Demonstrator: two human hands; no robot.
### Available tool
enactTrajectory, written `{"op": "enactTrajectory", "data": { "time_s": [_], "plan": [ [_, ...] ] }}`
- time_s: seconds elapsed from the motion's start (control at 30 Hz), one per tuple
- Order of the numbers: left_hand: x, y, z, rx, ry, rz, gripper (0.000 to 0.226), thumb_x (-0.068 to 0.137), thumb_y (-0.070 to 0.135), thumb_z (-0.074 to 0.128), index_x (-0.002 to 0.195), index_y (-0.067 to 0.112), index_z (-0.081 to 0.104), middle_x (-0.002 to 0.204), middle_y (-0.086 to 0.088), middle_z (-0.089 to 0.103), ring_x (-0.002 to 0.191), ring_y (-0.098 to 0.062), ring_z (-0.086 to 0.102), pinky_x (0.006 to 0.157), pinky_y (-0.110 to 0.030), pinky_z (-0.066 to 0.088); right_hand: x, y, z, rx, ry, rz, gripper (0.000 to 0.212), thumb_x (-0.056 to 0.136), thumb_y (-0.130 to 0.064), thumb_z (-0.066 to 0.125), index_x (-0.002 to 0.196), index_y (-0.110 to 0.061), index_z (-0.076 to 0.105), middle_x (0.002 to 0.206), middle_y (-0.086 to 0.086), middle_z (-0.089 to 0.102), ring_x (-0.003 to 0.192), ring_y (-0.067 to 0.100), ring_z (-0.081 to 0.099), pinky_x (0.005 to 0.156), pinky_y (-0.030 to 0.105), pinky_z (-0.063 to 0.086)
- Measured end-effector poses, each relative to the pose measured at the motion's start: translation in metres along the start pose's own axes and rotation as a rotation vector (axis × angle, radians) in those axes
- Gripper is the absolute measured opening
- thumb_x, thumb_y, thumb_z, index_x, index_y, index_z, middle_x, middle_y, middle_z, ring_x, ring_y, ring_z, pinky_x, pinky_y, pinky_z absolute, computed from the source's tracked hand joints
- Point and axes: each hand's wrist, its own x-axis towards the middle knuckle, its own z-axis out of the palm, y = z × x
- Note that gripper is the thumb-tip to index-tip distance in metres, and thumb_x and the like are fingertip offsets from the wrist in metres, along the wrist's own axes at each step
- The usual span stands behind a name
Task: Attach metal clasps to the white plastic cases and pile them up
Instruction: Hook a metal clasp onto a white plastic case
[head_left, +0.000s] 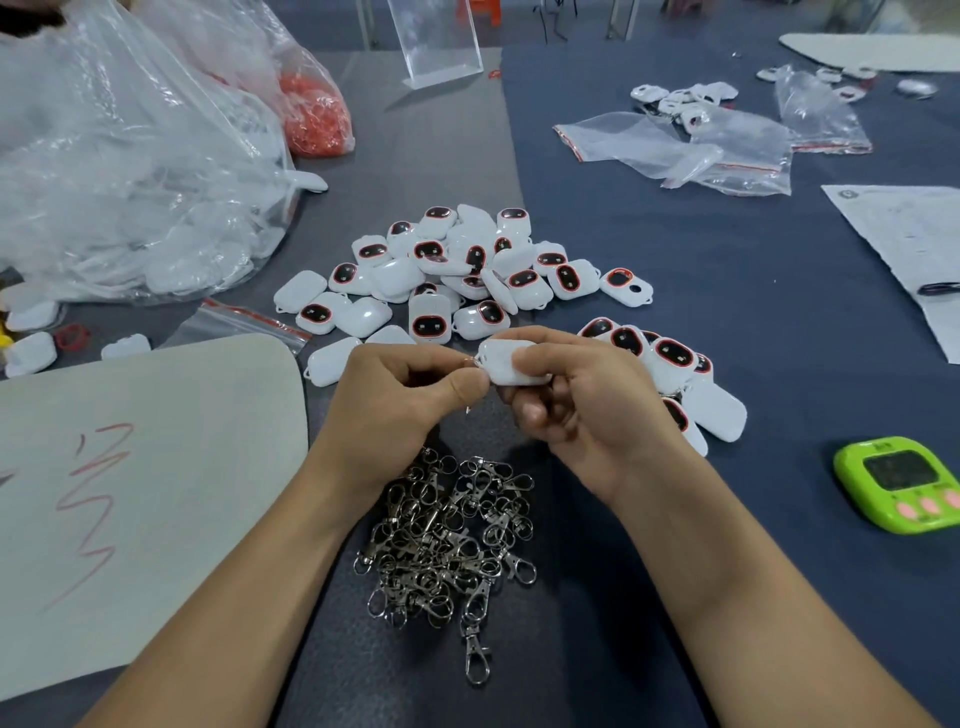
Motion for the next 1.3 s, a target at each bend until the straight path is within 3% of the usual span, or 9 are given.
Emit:
{"op": "enactTrajectory", "data": {
  "time_s": [0.13,0.43,0.6,0.77,0.83,0.93,1.1,1.23,1.3],
  "plan": [
    [0.002,0.000,-0.002,0.034,0.016,0.039,0.021,0.079,0.008,0.080,0.081,0.029,0.083,0.073,0.004,0.073,0.070,-0.007,0.064,0.066,-0.020,0.049,-0.001,0.001,0.000,0.001,-0.004,-0.014,0.023,0.091,0.001,0.054,0.103,-0.002,0.073,0.064,0.013,0.060,0.041,0.013,0.043,0.036,0.019,0.028],
    [-0.001,0.000,-0.008,0.822,-0.033,0.380,0.015,0.084,0.030,0.072,0.081,0.019,0.081,0.066,0.008,0.060,0.066,-0.015,0.053,0.062,-0.033,0.041,-0.004,0.011,0.010,-0.407,0.106,-0.338,0.019,0.084,0.005,0.061,0.084,-0.009,0.074,0.057,0.007,0.059,0.037,0.015,0.043,0.039,0.018,0.031],
    [0.000,-0.001,-0.003,0.332,0.078,0.124,0.022,0.082,0.016,0.082,0.080,0.038,0.078,0.072,0.017,0.073,0.065,0.003,0.062,0.062,-0.011,0.044,-0.002,0.003,0.005,-0.080,0.061,-0.135,0.023,0.090,0.000,0.055,0.093,-0.008,0.077,0.064,0.011,0.063,0.039,0.012,0.044,0.041,0.020,0.024],
    [0.001,0.003,0.006,-0.019,0.027,-0.014,0.012,0.081,0.015,0.079,0.086,0.025,0.083,0.081,-0.003,0.078,0.075,-0.004,0.066,0.068,-0.019,0.051,-0.001,0.003,0.003,0.045,0.022,-0.032,0.023,0.091,-0.003,0.051,0.098,-0.006,0.073,0.063,0.010,0.059,0.039,0.011,0.042,0.037,0.020,0.024],
    [0.001,0.004,0.005,-0.009,0.041,-0.010,0.009,0.078,0.019,0.079,0.084,0.025,0.083,0.081,-0.011,0.076,0.075,-0.012,0.065,0.071,-0.028,0.052,-0.001,0.003,0.003,0.047,0.021,-0.026,0.023,0.091,-0.003,0.052,0.099,-0.006,0.073,0.062,0.010,0.058,0.039,0.011,0.041,0.037,0.020,0.024],
    [0.001,0.000,0.002,0.280,0.071,0.100,0.014,0.081,0.015,0.082,0.081,0.029,0.082,0.068,0.001,0.069,0.064,-0.006,0.058,0.060,-0.023,0.045,-0.001,0.005,0.003,-0.076,0.074,-0.129,0.021,0.088,-0.001,0.057,0.091,-0.009,0.076,0.066,0.012,0.064,0.039,0.013,0.043,0.039,0.020,0.028],
    [-0.001,-0.004,-0.001,0.934,-0.063,0.323,0.025,0.087,0.034,0.063,0.077,0.017,0.079,0.065,0.005,0.057,0.066,-0.020,0.052,0.060,-0.037,0.041,-0.002,0.018,0.009,-0.718,0.204,-0.492,0.017,0.082,-0.007,0.066,0.083,-0.021,0.075,0.062,0.002,0.066,0.046,0.008,0.049,0.046,0.023,0.040],
    [-0.002,-0.004,0.000,0.649,0.054,0.215,0.006,0.087,0.028,0.075,0.083,0.030,0.079,0.067,0.010,0.066,0.065,-0.008,0.059,0.061,-0.026,0.044,-0.001,0.009,0.008,-0.267,0.163,-0.285,0.021,0.086,0.002,0.060,0.086,-0.012,0.076,0.062,0.008,0.065,0.039,0.013,0.045,0.039,0.020,0.031],
    [0.000,-0.004,0.003,0.400,0.079,0.082,0.021,0.084,0.022,0.080,0.078,0.042,0.078,0.071,0.017,0.072,0.065,0.002,0.063,0.062,-0.013,0.046,-0.001,0.005,0.005,-0.090,0.123,-0.161,0.021,0.090,0.001,0.055,0.093,-0.006,0.075,0.063,0.010,0.064,0.039,0.013,0.044,0.038,0.020,0.026]
  ]
}}
